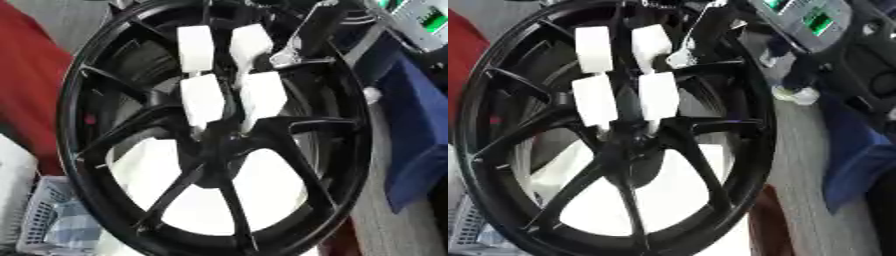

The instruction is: Pull the pin out of the wheel hub.

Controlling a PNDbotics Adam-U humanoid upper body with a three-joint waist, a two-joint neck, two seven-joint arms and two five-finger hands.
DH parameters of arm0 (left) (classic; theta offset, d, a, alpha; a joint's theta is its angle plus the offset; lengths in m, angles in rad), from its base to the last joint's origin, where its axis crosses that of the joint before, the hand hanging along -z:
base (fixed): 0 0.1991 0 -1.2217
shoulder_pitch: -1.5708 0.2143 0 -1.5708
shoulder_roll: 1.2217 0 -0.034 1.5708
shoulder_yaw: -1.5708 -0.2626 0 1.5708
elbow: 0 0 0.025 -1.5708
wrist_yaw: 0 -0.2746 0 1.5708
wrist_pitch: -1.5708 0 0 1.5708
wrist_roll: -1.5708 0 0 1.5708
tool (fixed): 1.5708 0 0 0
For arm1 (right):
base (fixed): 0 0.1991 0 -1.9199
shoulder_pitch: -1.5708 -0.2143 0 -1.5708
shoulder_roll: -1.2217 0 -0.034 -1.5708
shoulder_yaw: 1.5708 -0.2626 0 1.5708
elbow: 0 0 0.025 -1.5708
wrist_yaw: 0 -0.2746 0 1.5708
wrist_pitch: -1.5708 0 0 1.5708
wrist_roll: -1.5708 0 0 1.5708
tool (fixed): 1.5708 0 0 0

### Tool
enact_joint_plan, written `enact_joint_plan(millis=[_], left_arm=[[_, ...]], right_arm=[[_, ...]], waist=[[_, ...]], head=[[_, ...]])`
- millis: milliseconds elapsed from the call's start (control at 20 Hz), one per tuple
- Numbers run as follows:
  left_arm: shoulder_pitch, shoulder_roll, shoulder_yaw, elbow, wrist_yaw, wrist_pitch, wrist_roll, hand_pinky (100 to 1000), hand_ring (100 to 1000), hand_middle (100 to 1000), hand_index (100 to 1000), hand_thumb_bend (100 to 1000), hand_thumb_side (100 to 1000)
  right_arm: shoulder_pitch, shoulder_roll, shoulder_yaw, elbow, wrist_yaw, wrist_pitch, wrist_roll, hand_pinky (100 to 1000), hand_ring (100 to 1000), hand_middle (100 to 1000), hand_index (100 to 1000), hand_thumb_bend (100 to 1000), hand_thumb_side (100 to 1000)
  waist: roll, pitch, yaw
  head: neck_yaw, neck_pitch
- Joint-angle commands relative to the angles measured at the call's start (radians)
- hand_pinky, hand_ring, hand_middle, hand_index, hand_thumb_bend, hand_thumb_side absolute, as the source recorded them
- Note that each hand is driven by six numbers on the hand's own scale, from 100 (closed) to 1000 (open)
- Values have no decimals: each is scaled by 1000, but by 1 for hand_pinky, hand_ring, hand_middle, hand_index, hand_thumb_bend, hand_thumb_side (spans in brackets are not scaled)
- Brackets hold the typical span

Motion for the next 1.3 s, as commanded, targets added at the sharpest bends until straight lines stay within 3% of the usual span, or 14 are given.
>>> enact_joint_plan(millis=[50, 550, 800, 900, 1100, 1300], left_arm=[[-3, 7, 10, -19, 4, 1, 2, 750, 599, 515, 719, 424, 596], [8, 16, 16, -15, 1, 0, 9, 750, 599, 515, 719, 422, 594], [20, 21, 21, -11, -3, -1, 13, 750, 599, 515, 719, 422, 593], [22, 23, 24, -10, -4, -3, 17, 750, 599, 515, 719, 421, 592], [27, 25, 35, -10, -7, -6, 30, 750, 599, 515, 719, 420, 590], [34, 25, 44, -7, -10, -9, 41, 750, 599, 515, 719, 418, 589]], right_arm=[[-22, -22, -16, -7, -39, 22, -15, 832, 641, 453, 579, 100, 134], [-48, -96, -97, -35, -221, 111, -45, 828, 608, 411, 544, 100, 100], [16, -213, -199, -61, -345, 121, -121, 831, 607, 416, 550, 100, 100], [98, -297, -269, -87, -402, 106, -186, 832, 607, 419, 553, 100, 100], [384, -461, -466, -102, -510, 40, -371, 837, 610, 441, 576, 100, 100], [628, -499, -633, -58, -559, -40, -540, 839, 610, 453, 588, 100, 100]], waist=[[6, -22, -3], [14, -45, -25], [22, -57, -49], [26, -60, -59], [39, -64, -82], [61, -67, -112]], head=[[-5, -1], [-12, 1], [3, 4], [12, 3], [35, -1], [69, -3]])
